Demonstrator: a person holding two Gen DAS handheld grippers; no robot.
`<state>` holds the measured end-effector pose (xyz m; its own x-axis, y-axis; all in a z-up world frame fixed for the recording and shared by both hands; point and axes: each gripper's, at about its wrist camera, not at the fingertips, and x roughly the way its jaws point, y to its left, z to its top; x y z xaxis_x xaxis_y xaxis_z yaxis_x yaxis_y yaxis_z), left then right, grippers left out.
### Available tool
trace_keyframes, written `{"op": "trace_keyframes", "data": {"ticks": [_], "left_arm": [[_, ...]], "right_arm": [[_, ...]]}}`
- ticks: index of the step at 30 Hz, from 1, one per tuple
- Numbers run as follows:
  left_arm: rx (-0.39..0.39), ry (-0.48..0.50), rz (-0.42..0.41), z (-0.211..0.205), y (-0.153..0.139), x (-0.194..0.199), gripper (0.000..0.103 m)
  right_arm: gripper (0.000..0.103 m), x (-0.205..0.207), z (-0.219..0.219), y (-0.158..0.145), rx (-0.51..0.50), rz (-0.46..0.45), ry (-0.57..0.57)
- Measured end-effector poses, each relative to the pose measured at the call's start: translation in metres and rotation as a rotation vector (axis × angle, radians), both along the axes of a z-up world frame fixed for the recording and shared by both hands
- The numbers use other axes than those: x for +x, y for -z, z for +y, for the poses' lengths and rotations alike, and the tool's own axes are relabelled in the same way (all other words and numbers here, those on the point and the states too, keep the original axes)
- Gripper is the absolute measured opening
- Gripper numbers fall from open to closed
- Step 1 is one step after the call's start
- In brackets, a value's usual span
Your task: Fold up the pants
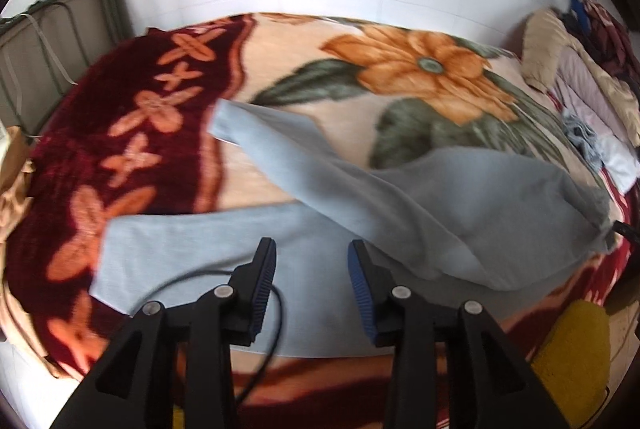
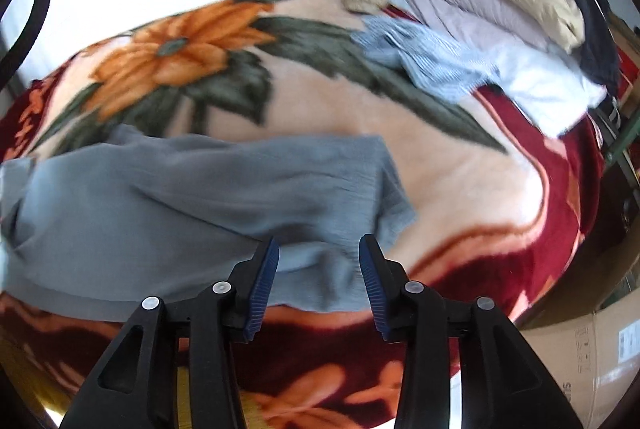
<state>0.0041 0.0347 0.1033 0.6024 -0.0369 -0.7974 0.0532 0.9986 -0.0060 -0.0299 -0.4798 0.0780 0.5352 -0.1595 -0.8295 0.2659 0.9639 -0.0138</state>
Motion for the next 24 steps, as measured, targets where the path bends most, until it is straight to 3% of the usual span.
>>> {"op": "trace_keyframes", "data": {"ticks": [5,12,16,19,24], "left_arm": [[0.077,-0.125,-0.017,0.051,-0.032,0.002,0.042],[0.203,-0.322,-0.042,0.125,-0.077,-0.018,0.046],[0.242,-0.427,-0.035,0.162,-0.089,-0.028,0.047],[0.313,-0.496,-0.041,0.190,-0.100,-0.044,0.047],[0.368,-0.555,-0.032,0.237,-0.111,-0.079,0.047]], "right_arm": [[0.044,0.006,0.053,-0.021,0.019,-0.030,-0.124],[0.044,0.024,0.146,-0.027,0.066,-0.041,-0.346],[0.044,0.037,0.193,-0.023,0.097,-0.037,-0.428],[0.044,0.042,0.230,-0.025,0.104,-0.050,-0.489],[0.044,0.053,0.289,-0.028,0.087,-0.069,-0.582]]}}
